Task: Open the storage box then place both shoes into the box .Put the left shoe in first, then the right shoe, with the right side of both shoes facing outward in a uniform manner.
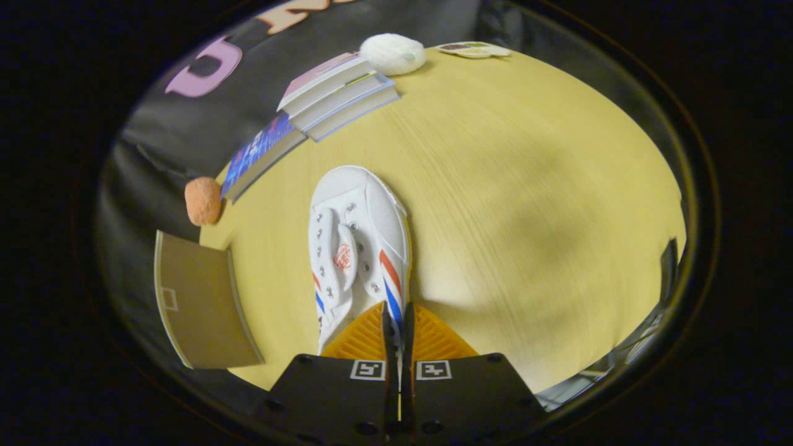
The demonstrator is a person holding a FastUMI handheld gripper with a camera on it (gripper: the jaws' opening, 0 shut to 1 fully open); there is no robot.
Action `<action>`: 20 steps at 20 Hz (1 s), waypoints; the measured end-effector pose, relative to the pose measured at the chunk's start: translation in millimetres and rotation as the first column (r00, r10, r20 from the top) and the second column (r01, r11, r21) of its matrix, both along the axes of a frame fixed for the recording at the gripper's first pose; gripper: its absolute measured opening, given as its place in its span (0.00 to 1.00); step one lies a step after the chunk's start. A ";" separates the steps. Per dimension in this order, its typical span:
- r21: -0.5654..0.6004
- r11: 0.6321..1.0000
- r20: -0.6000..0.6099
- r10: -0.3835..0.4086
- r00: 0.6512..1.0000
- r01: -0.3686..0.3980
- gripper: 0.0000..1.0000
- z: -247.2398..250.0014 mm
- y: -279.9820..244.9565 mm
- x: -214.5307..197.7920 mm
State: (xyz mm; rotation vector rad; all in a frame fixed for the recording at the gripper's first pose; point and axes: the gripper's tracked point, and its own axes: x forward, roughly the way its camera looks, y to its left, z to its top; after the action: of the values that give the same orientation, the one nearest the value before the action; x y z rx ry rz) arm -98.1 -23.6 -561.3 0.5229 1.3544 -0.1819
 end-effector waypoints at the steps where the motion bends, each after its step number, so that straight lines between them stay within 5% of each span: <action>1: 0.028 0.999 0.000 -0.039 0.999 0.039 0.06 0.6 3.9 -0.4; 5: 0.141 0.983 -0.008 -0.119 0.993 0.119 0.03 7.5 26.0 3.8; 10: 0.345 0.919 -0.016 -0.196 0.980 0.189 0.03 32.5 74.2 13.8; 14: 0.418 0.905 0.057 -0.120 0.991 0.086 0.03 82.3 123.0 35.4; 20: 0.540 0.834 0.216 -0.005 0.976 -0.115 0.03 175.1 226.9 80.3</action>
State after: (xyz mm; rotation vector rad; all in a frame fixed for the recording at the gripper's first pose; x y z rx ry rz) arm -17.9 203.3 -386.2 0.9588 1.2028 0.3218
